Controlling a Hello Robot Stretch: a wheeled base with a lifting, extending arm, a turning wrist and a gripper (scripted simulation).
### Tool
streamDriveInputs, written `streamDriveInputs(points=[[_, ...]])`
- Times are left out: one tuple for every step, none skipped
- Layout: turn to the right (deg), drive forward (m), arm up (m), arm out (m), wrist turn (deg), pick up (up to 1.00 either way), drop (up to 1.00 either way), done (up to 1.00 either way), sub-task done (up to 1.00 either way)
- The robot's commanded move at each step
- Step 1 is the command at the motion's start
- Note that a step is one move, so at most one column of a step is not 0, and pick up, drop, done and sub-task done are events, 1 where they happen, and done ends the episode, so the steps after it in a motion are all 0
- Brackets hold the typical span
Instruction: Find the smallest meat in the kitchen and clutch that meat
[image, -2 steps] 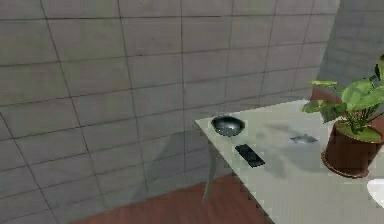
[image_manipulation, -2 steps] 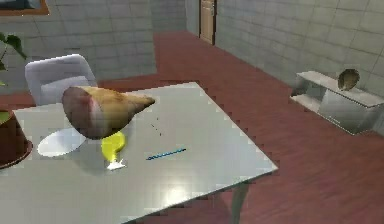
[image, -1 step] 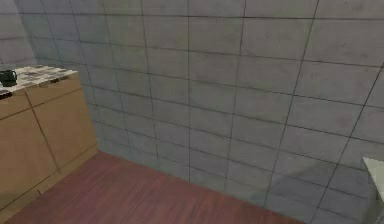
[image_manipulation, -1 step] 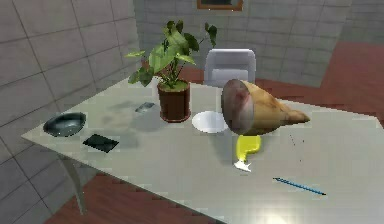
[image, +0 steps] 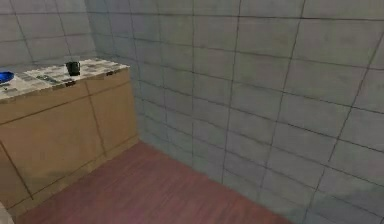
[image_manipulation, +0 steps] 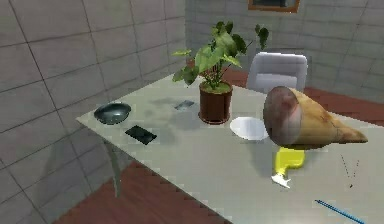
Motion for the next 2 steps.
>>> streamDriveInputs(points=[[0.0, 0.2, 0.0, 0.0, 0.0, 0.0, 0.0, 0.0, 0.0], [-9.0, 0.0, 0.0, 0.0, 0.0, 0.0, 0.0, 0.0, 0.0]])
